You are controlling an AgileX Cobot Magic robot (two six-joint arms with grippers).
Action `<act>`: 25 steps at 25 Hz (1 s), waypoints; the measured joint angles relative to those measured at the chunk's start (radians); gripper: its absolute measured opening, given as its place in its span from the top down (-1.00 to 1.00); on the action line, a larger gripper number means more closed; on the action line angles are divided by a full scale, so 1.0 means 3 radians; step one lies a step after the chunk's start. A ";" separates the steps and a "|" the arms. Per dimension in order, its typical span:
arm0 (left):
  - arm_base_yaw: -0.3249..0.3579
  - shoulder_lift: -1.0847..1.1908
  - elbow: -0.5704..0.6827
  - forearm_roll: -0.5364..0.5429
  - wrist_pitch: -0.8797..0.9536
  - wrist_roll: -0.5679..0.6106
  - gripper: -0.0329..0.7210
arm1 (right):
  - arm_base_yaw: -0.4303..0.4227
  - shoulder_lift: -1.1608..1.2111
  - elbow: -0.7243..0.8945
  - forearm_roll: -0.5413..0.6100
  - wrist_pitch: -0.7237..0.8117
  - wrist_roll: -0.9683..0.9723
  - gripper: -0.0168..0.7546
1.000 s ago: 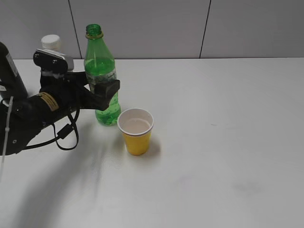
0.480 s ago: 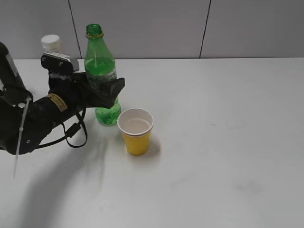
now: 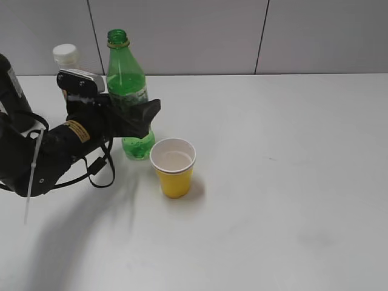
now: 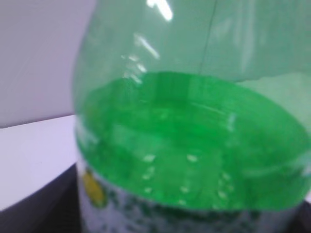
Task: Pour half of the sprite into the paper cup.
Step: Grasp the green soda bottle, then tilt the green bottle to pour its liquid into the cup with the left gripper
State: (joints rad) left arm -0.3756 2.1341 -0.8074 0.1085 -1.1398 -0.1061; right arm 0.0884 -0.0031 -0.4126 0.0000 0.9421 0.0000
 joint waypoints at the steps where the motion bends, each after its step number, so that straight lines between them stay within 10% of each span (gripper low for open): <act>1: 0.0000 0.0000 -0.0004 0.0000 0.0000 0.0000 -0.65 | 0.0000 0.0000 0.0000 0.0000 0.0000 0.0000 -0.55; 7: 0.0000 0.0000 -0.0010 0.0000 -0.0003 0.0000 -0.31 | 0.0000 0.0000 0.0000 0.0000 0.0000 0.0000 -0.55; 25: -0.0058 -0.0594 0.0650 -0.0748 0.0013 0.0354 -0.30 | 0.0000 0.0000 0.0000 0.0000 0.0000 0.0000 -0.55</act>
State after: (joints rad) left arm -0.3928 1.9560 -0.6123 -0.1160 -1.1360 0.0000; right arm 0.0884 -0.0031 -0.4126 0.0000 0.9421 0.0000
